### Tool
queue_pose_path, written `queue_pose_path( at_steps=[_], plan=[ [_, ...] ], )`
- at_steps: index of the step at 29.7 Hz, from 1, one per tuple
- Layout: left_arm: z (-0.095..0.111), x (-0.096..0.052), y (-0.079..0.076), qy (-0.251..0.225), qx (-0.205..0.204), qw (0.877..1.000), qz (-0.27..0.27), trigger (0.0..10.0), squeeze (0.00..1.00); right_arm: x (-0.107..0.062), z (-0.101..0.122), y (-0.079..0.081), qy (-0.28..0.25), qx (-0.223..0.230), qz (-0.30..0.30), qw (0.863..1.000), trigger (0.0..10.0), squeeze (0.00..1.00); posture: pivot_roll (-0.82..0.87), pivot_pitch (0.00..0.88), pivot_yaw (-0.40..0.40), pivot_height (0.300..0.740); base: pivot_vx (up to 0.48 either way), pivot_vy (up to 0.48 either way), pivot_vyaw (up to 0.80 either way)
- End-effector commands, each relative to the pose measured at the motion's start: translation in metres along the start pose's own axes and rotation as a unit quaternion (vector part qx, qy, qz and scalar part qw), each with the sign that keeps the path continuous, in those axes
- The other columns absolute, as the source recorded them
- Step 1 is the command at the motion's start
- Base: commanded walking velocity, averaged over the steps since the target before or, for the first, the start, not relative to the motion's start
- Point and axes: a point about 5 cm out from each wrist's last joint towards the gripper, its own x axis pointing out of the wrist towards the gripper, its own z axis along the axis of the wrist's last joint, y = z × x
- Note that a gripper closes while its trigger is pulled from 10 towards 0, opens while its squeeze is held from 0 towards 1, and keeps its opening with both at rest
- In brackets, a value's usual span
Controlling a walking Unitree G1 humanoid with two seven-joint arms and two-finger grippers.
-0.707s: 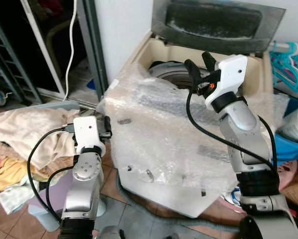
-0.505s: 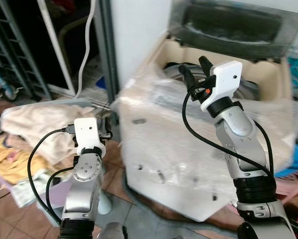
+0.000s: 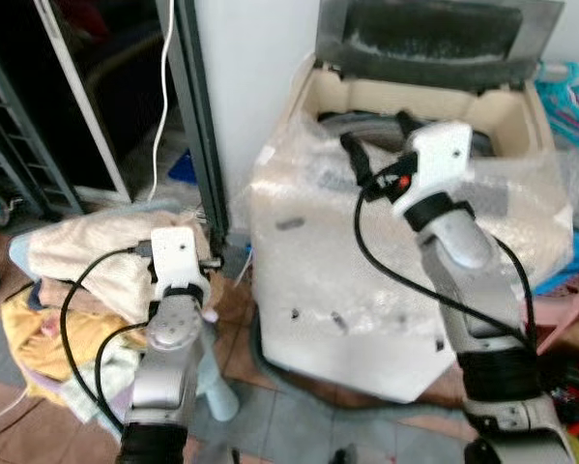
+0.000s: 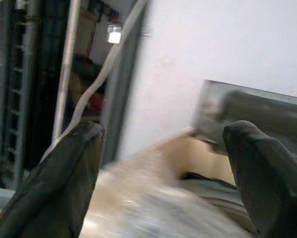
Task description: Clothes washing
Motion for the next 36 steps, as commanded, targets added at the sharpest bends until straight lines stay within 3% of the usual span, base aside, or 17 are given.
queue_pose_path(
  at_steps=[1,12,16,20,22,23,25,30,36],
  plan=[
    [0.002,-0.001,0.003,-0.008,0.003,1.0,0.006,10.0,0.0,0.005,0.011,0.009,-0.024,-0.008,0.02,0.999,10.0,1.0,-0.04,0.0,-0.007,0.74,0.0,0.0,0.8],
    [0.002,-0.001,0.011,-0.01,0.026,0.999,0.025,10.0,0.0,0.002,0.008,0.012,-0.015,0.003,0.025,1.0,10.0,1.0,-0.04,0.0,-0.008,0.74,0.0,0.0,0.72],
    [-0.002,-0.001,0.022,-0.004,0.046,0.998,0.052,10.0,0.0,0.001,-0.002,0.019,0.012,0.009,0.042,0.999,10.0,1.0,-0.03,0.0,-0.011,0.74,0.0,0.0,0.0],
    [-0.004,-0.004,0.026,0.005,0.044,0.998,0.05,10.0,0.0,-0.006,-0.028,0.031,0.075,0.015,0.064,0.995,10.0,1.0,-0.01,0.0,-0.017,0.74,0.0,0.0,0.0],
    [-0.005,-0.006,0.028,0.009,0.048,0.997,0.054,10.0,0.0,-0.009,-0.039,0.035,0.098,0.017,0.069,0.993,10.0,0.8,0.01,0.0,-0.022,0.74,0.0,0.0,0.0],
    [-0.006,-0.007,0.03,0.011,0.051,0.997,0.056,10.0,0.0,-0.01,-0.045,0.038,0.111,0.022,0.072,0.991,10.0,0.6,0.01,0.0,-0.022,0.74,0.0,0.0,0.0],
    [-0.007,-0.01,0.035,0.018,0.06,0.996,0.062,10.0,0.0,-0.012,-0.056,0.044,0.135,0.026,0.079,0.987,10.0,0.03,0.02,0.0,-0.025,0.74,0.0,0.0,0.0],
    [-0.013,-0.017,0.045,0.035,0.064,0.995,0.073,10.0,0.0,-0.013,-0.07,0.058,0.159,0.038,0.09,0.982,10.0,0.0,0.05,0.0,-0.029,0.74,0.0,0.0,0.0],
    [-0.01,-0.03,0.046,0.035,0.061,0.995,0.065,10.0,0.0,-0.014,-0.08,0.069,0.169,0.036,0.085,0.981,10.0,0.0,0.1,0.016,-0.047,0.74,0.0,0.0,0.0]
  ],
)
